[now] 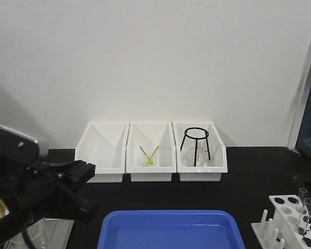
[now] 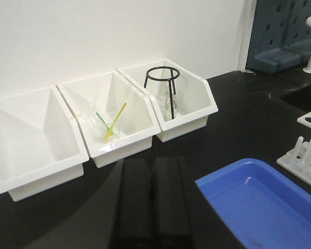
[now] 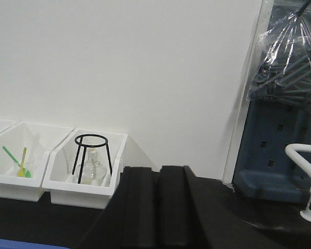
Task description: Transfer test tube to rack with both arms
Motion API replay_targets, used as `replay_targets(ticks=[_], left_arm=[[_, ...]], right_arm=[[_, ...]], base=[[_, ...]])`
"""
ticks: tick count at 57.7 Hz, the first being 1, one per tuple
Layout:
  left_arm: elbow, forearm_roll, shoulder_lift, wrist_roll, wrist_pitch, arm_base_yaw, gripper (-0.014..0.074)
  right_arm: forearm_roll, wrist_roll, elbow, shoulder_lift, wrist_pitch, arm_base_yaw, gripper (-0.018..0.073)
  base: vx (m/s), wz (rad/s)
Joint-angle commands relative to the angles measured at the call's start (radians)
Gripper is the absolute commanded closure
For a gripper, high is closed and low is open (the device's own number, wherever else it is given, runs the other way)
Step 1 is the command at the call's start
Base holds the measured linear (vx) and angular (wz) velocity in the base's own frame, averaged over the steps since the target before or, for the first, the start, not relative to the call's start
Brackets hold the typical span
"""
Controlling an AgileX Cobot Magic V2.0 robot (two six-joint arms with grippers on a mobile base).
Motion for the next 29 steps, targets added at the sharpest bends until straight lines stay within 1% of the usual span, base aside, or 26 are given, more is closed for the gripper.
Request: replay_targets(ticks=[1,5,9,14,16,22,29], left_arm=[[0.043,0.000,-0.118,0.006,-0.082,0.021,0.0602],[0.128,0.012,-0.221,0.008,-0.066,0.049,0.0602],[0.238,0.016,-0.361,0.008,-0.058,0.082,0.0602],[0.393,0.017,-0.569,0.009,-0.047,0.131,0.0602],[0.476,0.016,-0.674,0.009,-0.047,0.161,0.0602],[0.667,0.017,-0.916,0.009,-0.048,0.228,0.0602],[0.806,0.022,-1.139,0.009,-0.033,0.293,0.0602]], right_arm=[[0.012,-0.001,-0.032,-0.004,-0.053,-0.005,0.0570],[0.012,-0.001,-0.032,-0.004,-0.053,-0.005,0.0570],[0.012,-0.001,-0.032,-0.004,-0.053,-0.005,0.0570],[0.012,-0.001,-0.032,-0.004,-0.053,-0.005,0.0570],[0.012,-0.001,-0.032,-0.004,-0.053,-0.005,0.0570],[0.012,-0.001,-0.032,-0.004,-0.053,-0.005,0.0570],[0.012,-0.001,-0.032,-0.004,-0.053,-0.005,0.0570]], base=[[0.00,0.00],[0.00,0.00],[0.00,0.00],[0.00,0.00],[0.00,0.00],[0.00,0.00],[0.00,0.00]])
